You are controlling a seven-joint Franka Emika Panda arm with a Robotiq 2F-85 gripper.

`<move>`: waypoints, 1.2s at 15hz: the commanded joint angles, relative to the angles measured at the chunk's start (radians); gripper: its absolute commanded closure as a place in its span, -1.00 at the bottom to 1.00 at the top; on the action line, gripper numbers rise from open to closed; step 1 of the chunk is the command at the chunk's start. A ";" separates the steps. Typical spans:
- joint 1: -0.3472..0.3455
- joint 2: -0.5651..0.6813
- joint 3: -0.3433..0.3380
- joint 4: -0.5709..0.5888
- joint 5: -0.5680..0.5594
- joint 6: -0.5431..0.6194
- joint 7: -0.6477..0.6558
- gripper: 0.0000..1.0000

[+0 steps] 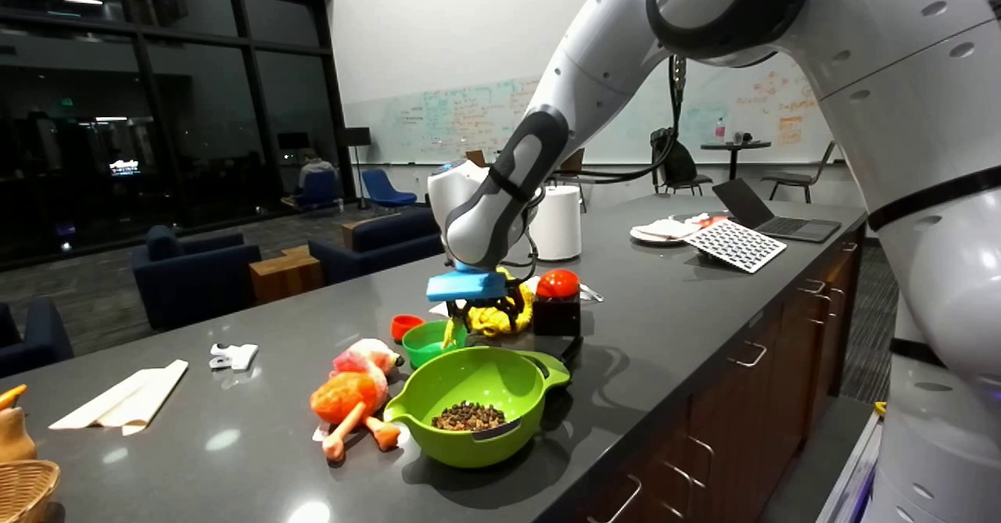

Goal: Move the fork

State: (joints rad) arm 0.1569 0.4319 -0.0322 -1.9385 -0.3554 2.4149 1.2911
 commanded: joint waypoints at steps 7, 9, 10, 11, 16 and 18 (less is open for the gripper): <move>0.019 -0.052 -0.030 -0.026 0.053 0.134 -0.059 -1.00; 0.023 -0.064 -0.029 -0.020 0.053 0.117 -0.065 -1.00; 0.023 -0.072 -0.027 -0.018 0.057 0.109 -0.073 -1.00; 0.022 -0.080 -0.023 -0.017 0.060 0.102 -0.082 -1.00; 0.011 -0.142 0.010 -0.016 0.118 -0.013 -0.177 -1.00; 0.013 -0.181 0.022 -0.019 0.136 -0.087 -0.221 -1.00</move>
State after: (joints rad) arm 0.1692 0.3285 -0.0283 -1.9354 -0.2621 2.4255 1.1414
